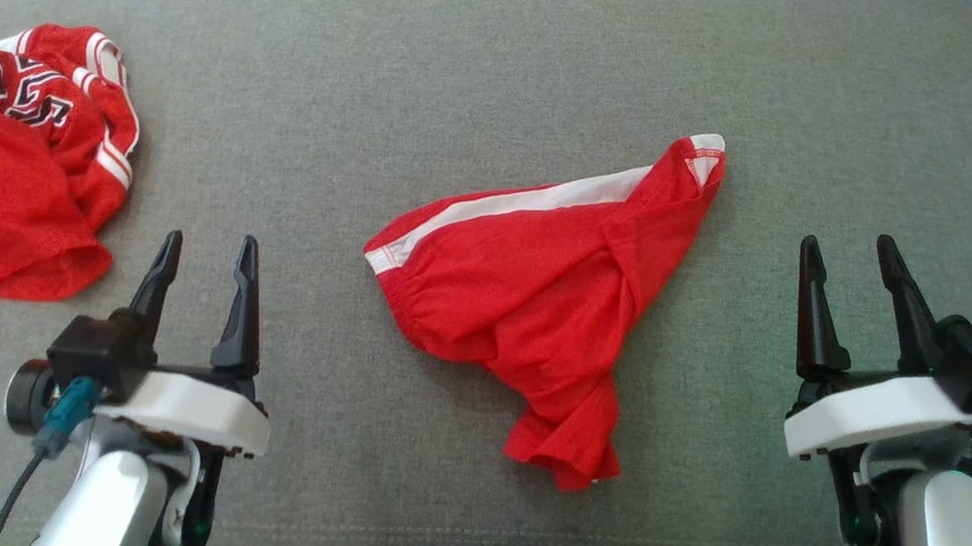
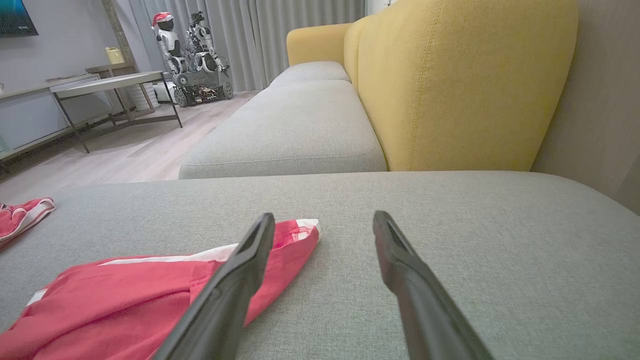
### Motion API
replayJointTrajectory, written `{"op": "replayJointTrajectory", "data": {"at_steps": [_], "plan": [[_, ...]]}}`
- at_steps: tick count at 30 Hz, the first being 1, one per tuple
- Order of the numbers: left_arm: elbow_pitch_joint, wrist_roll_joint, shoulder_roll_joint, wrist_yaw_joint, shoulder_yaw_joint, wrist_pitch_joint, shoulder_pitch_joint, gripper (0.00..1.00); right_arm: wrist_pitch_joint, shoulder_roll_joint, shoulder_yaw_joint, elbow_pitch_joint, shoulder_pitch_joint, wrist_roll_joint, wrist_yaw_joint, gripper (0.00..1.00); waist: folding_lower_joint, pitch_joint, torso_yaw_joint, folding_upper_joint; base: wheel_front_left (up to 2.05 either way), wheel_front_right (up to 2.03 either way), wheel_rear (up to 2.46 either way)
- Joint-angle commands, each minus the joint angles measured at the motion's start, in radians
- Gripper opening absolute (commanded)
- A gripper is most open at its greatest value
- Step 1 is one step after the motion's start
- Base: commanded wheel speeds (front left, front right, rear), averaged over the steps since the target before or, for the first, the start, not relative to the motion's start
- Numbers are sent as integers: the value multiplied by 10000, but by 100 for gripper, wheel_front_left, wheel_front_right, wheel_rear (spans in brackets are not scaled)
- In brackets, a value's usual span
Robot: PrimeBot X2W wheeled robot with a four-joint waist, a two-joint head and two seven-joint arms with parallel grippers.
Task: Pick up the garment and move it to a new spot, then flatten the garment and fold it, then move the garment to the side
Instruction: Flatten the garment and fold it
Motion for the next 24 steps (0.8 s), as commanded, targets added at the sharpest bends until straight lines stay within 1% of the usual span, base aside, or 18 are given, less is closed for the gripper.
{"op": "replayJointTrajectory", "data": {"at_steps": [1, 8, 12, 16, 19, 24], "plan": [[-367, -56, 260, -16, 407, -120, -240, 100, 7, -49, 242, -321, -54, 66, 75, 100, 0, -22, 11, 0, 0, 0, 0], [-364, -115, 271, -41, 373, -120, -242, 100, 50, -49, 273, -310, -50, 115, 75, 100, 0, -10, 57, 0, 0, 0, 0], [-358, -106, 274, -56, 325, -120, -346, 100, 200, -49, 657, -21, -298, 204, 75, 100, 0, 83, 137, 0, 0, 0, 0], [-318, -96, 232, -80, 250, -116, -518, 100, 513, -49, 1497, 776, -1000, 375, 75, 100, 0, 235, 264, 0, 0, 0, 0], [-248, -85, 160, -138, 150, -116, -686, 100, 827, -49, 2102, 1645, -1677, 421, 75, 100, 0, 376, 431, 0, 0, 0, 0], [-131, -69, 39, -250, 40, -118, -930, 100, 1328, -49, 2436, 3107, -2713, 395, 75, 100, 0, 658, 672, 0, 0, 0, 0]]}}
